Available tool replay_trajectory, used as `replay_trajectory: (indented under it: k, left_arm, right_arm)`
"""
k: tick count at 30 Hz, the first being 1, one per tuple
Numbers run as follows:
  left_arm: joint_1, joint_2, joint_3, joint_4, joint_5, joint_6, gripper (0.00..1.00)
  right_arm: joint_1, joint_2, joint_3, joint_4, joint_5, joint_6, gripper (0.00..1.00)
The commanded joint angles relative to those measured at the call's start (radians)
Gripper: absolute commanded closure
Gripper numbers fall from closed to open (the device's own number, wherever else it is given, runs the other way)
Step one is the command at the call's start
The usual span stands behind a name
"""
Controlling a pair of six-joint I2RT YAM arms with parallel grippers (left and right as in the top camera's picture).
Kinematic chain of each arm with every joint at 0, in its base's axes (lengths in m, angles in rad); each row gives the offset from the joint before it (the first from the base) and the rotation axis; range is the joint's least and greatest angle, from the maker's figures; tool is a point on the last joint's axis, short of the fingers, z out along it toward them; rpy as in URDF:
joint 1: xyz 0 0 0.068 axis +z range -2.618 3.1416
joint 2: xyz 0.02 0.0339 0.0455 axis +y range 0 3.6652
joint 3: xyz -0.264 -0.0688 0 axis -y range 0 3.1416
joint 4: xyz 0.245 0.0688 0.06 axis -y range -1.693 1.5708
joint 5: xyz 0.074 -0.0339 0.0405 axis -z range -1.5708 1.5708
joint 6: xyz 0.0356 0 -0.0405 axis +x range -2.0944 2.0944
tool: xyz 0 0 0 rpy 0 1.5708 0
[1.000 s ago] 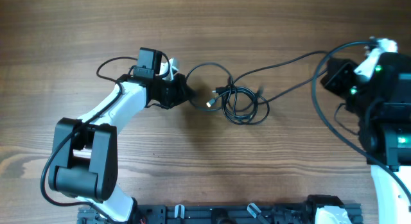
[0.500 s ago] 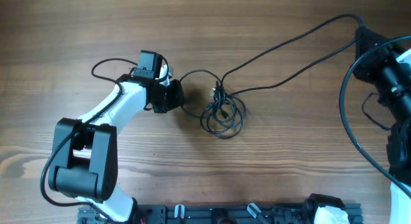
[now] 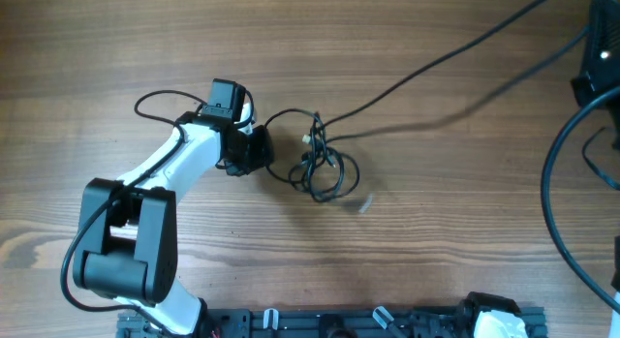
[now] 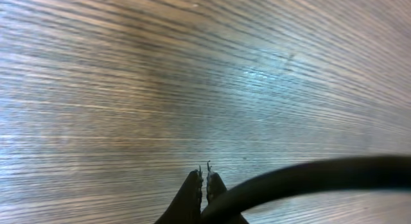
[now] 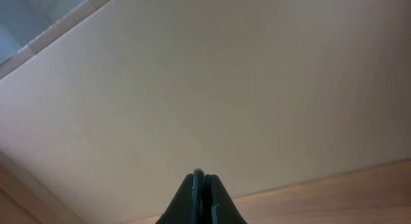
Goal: Untangle cables
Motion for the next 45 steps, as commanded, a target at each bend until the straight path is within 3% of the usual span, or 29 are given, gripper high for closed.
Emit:
replay_trajectory:
  k: [1, 4, 8, 14, 17, 23, 28, 32, 34, 35, 36, 41, 42, 45]
  left_arm:
    - [0.009, -0.016, 0.0, -0.018, -0.089, 0.043, 0.95]
    - [0.009, -0.016, 0.0, -0.018, -0.096, 0.051, 0.95]
    - [0.009, -0.016, 0.0, -0.027, -0.141, 0.068, 0.93]
    - [0.009, -0.016, 0.0, -0.034, -0.183, 0.067, 0.94]
    - [0.009, -0.016, 0.0, -0.039, -0.182, 0.064, 0.95]
    - [0.009, -0.016, 0.0, -0.04, -0.182, 0.064, 0.9]
    - [0.009, -0.016, 0.0, -0.041, -0.182, 0.064, 0.89]
    - [0.009, -0.016, 0.0, -0.044, -0.179, 0.064, 0.8]
    - [0.009, -0.016, 0.0, -0.044, -0.178, 0.064, 0.76]
    - [0.009, -0.016, 0.0, -0.043, -0.174, 0.064, 0.75]
    - [0.009, -0.016, 0.0, -0.043, -0.164, 0.064, 0.71]
    - [0.009, -0.016, 0.0, -0.035, -0.049, 0.064, 0.5]
    - [0.009, -0.016, 0.0, -0.032, -0.016, 0.065, 0.45]
    - [0.014, -0.017, 0.003, -0.013, 0.059, 0.069, 0.43]
  right_arm:
    - [-0.005, 0.062, 0.035, -0.083, 0.066, -0.006, 0.96]
    - [-0.002, 0.145, 0.035, -0.193, 0.066, -0.007, 0.96]
    - [-0.005, 0.286, 0.035, -0.212, -0.006, -0.025, 0.96]
    - [-0.113, 0.352, 0.077, 0.032, -0.309, 0.058, 0.96]
    - [-0.188, 0.351, 0.106, 0.072, -0.398, 0.094, 0.95]
    - [-0.23, 0.352, 0.111, 0.14, -0.412, 0.148, 0.96]
    - [-0.267, 0.354, 0.221, 0.221, -0.424, 0.209, 0.96]
    - [-0.266, 0.354, 0.248, 0.066, -0.433, 0.148, 0.96]
    - [-0.255, 0.36, 0.248, -0.132, -0.431, 0.053, 0.95]
    - [-0.251, 0.368, 0.248, -0.214, -0.431, 0.01, 0.91]
    - [-0.243, 0.378, 0.247, -0.29, -0.43, -0.038, 0.8]
    - [-0.14, 0.46, 0.247, -0.594, -0.335, -0.253, 0.59]
    - [-0.103, 0.484, 0.247, -0.621, -0.323, -0.289, 0.51]
    - [-0.019, 0.539, 0.247, -0.65, -0.283, -0.335, 0.45]
